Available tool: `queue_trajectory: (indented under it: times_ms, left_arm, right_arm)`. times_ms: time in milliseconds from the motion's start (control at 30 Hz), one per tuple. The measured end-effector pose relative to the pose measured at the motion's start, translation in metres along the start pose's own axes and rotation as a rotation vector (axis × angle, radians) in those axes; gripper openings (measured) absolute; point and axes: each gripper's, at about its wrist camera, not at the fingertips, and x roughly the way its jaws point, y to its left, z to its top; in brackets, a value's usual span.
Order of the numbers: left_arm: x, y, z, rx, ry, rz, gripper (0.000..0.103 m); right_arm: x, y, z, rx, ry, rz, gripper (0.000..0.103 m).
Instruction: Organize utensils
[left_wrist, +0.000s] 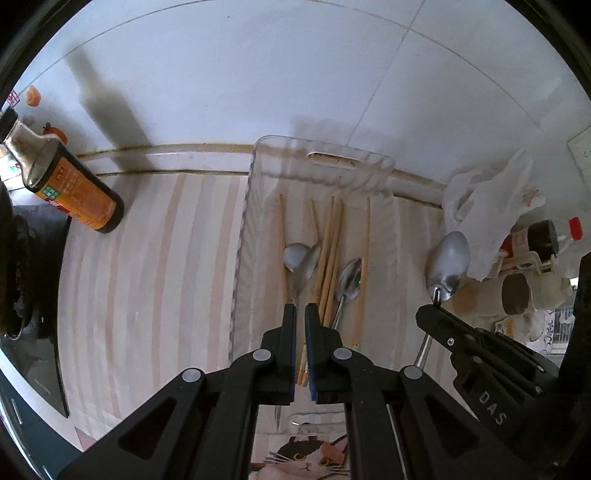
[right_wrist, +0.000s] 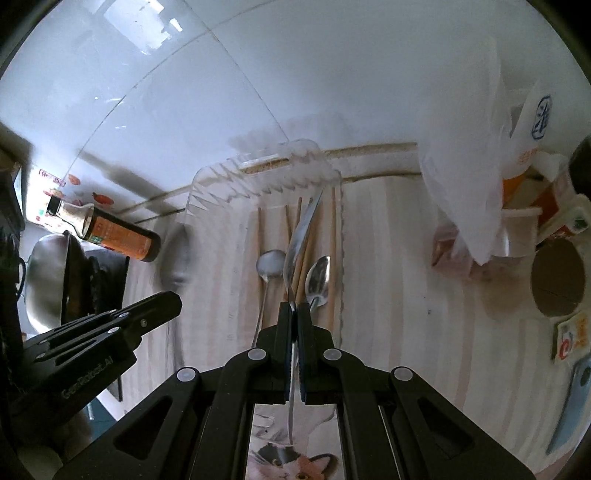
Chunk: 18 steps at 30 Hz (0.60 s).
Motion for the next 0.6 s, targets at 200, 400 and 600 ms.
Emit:
queue_trajectory:
  times_ms: [200, 400, 600]
  left_arm:
    - [-0.009, 0.003, -0.006, 0.029, -0.049, 0.116, 0.033]
    - [-0.015, 0.013, -0.025, 0.038, -0.131, 0.232, 0.067]
    - [-0.02, 0.022, -0.043, 0.058, -0.178, 0.281, 0.1]
  right_arm:
    - [0.002, -0.006, 0.0, 0.006, 0.025, -0.03, 0.006]
    - [-0.009, -0.006, -0.009, -0.008, -0.004, -0.092, 0.032]
    - [-0.021, 0.0, -0.027, -0.054, -0.048, -0.23, 0.065]
